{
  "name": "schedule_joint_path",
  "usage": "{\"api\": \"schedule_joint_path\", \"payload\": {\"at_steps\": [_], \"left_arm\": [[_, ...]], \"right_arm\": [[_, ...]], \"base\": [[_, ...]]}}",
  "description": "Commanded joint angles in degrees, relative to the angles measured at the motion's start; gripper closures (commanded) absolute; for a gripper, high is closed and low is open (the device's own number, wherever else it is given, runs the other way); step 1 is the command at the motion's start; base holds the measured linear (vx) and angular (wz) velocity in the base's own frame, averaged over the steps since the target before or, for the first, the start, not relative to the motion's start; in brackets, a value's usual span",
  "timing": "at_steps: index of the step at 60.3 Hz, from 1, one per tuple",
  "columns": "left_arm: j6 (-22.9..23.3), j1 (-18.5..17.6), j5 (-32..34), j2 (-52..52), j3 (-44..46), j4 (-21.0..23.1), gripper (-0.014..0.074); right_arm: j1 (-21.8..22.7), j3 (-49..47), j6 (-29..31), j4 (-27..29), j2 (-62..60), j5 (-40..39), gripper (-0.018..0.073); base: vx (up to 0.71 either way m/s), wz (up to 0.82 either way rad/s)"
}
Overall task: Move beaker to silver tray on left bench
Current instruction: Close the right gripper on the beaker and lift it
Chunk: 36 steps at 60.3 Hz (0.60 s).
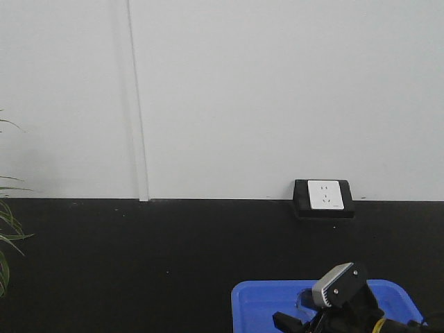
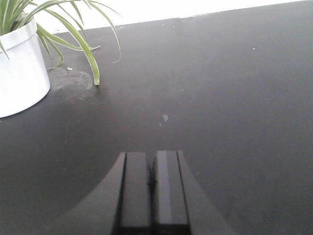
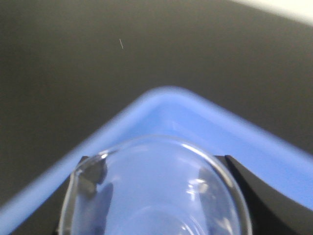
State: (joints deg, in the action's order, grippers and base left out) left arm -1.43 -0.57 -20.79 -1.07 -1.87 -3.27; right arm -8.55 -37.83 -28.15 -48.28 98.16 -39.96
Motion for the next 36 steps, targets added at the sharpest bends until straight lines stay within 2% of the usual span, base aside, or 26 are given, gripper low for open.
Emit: {"api": "schedule_joint_path", "payload": {"at_steps": [1,11,15,21,29,36], "left_arm": [[0.1,-0.3,4.3,-0.5,-1.1,0.2,0.0595],[0.1,-0.3,4.3,-0.5,-1.1,0.2,0.0595],[0.1,-0.3,4.3,-0.5,-1.1,0.2,0.0595],[0.1,-0.3,4.3,-0.5,-1.1,0.2,0.0595],[0.1,-0.3,4.3,-0.5,-1.1,0.2,0.0595],[0.1,-0.3,4.3,-0.5,-1.1,0.2,0.0595]], "right_arm": [[0.0,-1.9,-6.3,-3.1,-6.9,-2.5,0.0575],[-2.1,-7.0,-22.3,-13.3,-15.0,3.5,0.0575],[-4.7,-9.7,-29.5,-16.1,-17.4,7.2,0.0573],[-9.0,-12.6,-36.7,-19.5,-19.4,11.0,0.0573],[-13.9,-13.8,-38.3,-23.2,-19.9,13.2,0.0573],[-15.3,-13.8,-38.3,-24.9,-19.9,13.1,0.0573]], "base": [[0.0,0.0],[0.0,0.0],[0.0,0.0],[0.0,0.0],[0.0,0.0],[0.0,0.0]]}}
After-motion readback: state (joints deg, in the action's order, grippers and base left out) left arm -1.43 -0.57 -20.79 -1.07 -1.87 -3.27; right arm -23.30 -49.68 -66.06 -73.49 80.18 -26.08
